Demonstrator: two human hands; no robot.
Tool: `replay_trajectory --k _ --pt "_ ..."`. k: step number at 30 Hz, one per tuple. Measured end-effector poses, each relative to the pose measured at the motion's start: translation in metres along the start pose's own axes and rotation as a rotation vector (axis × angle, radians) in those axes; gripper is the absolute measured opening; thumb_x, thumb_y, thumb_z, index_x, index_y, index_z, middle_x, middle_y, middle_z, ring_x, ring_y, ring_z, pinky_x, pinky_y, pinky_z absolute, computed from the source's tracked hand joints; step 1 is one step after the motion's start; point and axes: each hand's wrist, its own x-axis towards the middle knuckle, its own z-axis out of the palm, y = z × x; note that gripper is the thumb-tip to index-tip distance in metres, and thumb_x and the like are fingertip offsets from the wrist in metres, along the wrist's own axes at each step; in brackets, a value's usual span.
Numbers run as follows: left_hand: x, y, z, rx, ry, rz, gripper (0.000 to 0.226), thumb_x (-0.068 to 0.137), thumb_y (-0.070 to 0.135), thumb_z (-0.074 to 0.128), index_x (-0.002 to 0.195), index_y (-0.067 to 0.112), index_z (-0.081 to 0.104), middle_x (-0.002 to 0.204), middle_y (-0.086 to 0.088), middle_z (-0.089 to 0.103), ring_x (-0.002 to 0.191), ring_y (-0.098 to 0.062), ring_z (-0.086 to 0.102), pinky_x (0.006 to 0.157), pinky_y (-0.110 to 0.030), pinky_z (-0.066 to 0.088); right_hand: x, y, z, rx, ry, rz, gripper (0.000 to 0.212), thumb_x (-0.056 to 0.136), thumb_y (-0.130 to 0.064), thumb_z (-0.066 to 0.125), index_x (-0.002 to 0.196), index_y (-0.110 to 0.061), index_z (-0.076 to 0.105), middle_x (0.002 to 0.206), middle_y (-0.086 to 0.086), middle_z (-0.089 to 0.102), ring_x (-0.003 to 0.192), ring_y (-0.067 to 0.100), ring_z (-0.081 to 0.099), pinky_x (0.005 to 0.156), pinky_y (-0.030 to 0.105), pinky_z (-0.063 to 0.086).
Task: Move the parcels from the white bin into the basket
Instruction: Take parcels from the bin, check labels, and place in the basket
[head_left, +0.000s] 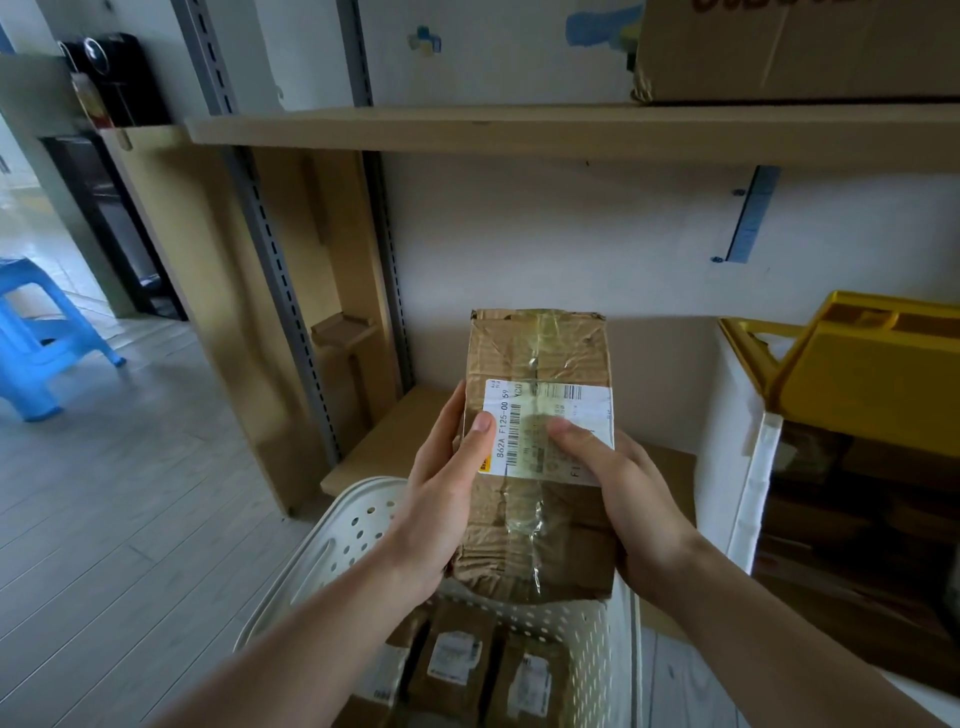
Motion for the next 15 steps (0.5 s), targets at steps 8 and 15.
replay_trajectory --k 8,15 --pt "0.003 0.004 0.0 0.165 -0.061 0.027 0.052 0.098 0.032 0.046 0.15 0.032 0.04 0.13 0.025 0.066 0.12 0.008 0.06 0.086 -0.009 0.051 0.006 -0.003 -0.007 0.094 0.046 -0.003 0.056 0.079 -0.044 0.072 0.13 -0.021 0.064 0.115 0.008 0.077 0.107 0.029 0.075 0.095 0.052 0.059" --pt "0.008 0.01 -0.02 0.099 0.064 -0.128 0.063 0.077 0.047 0.069 0.134 0.024 0.055 0.112 -0.007 0.075 0.103 -0.022 0.074 0.083 -0.038 0.059 0.011 -0.001 -0.012 0.269 0.169 -0.06 0.055 0.087 -0.033 0.075 0.136 -0.016 0.058 0.121 0.015 0.074 0.11 0.036 0.073 0.09 0.057 0.06"
